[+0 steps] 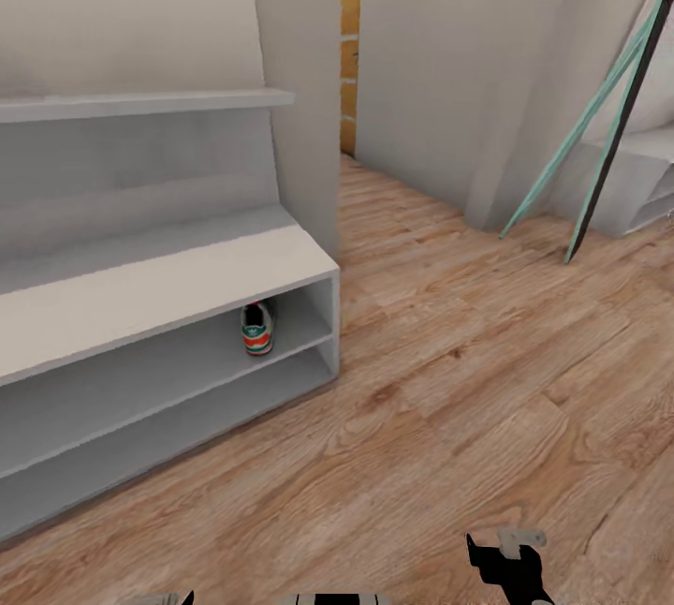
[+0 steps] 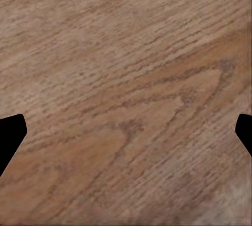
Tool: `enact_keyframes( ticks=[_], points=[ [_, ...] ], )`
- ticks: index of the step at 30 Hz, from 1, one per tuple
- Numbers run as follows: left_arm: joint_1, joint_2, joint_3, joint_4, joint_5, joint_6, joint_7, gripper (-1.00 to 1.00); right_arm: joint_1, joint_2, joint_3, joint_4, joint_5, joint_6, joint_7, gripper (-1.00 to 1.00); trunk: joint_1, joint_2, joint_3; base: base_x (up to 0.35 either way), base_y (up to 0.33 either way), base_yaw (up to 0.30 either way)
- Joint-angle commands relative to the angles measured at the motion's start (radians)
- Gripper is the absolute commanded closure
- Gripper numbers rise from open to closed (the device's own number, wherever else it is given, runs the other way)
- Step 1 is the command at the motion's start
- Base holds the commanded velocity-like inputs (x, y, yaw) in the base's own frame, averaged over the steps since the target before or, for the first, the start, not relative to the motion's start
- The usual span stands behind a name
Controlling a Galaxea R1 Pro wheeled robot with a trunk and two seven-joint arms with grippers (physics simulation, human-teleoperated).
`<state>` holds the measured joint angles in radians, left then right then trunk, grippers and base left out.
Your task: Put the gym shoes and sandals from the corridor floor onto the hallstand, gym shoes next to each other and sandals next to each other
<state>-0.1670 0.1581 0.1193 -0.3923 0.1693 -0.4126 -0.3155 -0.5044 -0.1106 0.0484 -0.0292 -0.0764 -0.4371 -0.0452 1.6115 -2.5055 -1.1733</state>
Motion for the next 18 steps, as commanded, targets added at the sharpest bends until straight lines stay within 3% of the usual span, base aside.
enact_keyframes(
  ticks=[1,18],
  points=[
    [0.000,0.000,0.003,0.002,0.009,0.001,-0.010,-1.00,-0.001,0.000,0.006,0.001,-0.008,-0.003,-0.001,-1.00,0.000,0.000,-0.001,0.000,0.000,-0.279],
    [0.000,-0.002,0.003,0.007,0.005,0.000,-0.010,-1.00,0.001,-0.003,0.004,0.000,-0.010,-0.003,-0.001,-1.00,0.000,0.000,-0.001,0.000,0.000,-0.279]
  ],
)
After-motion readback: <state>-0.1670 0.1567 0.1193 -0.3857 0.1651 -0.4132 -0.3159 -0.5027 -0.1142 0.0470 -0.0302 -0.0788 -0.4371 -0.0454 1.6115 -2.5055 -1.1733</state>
